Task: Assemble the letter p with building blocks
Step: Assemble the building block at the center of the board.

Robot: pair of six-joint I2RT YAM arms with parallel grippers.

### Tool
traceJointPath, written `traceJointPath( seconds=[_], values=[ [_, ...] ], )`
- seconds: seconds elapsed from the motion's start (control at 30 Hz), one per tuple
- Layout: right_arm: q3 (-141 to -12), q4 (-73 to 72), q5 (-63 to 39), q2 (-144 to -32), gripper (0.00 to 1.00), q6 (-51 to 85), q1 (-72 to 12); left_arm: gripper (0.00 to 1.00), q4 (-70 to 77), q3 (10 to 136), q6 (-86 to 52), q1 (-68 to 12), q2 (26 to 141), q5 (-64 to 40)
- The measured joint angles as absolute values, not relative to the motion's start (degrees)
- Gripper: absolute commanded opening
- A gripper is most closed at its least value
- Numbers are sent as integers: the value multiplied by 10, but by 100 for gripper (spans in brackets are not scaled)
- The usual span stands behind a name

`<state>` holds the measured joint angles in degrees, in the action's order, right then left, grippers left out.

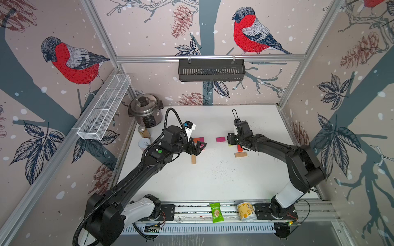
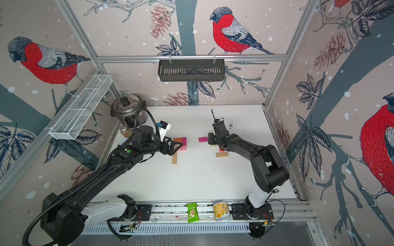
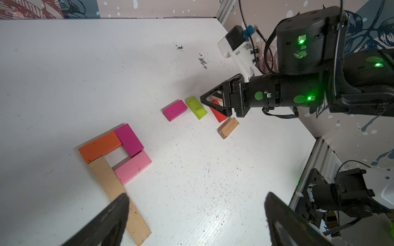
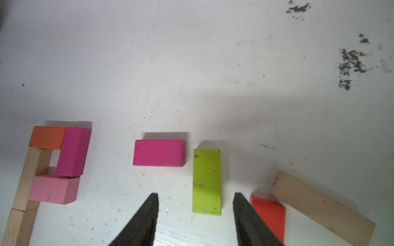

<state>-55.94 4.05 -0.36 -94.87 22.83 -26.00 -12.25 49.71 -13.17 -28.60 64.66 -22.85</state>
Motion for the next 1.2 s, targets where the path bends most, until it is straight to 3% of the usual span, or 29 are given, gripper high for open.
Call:
traceJointPath(
  seconds=[0.5, 1.2],
  values=[
    [-491, -19, -113, -962, 39, 268, -201, 98, -124, 498, -132, -285, 655, -229],
    [-494, -53, -143, -1008, 33, 273, -189, 98, -122, 499, -141, -286, 702, -305]
  ],
)
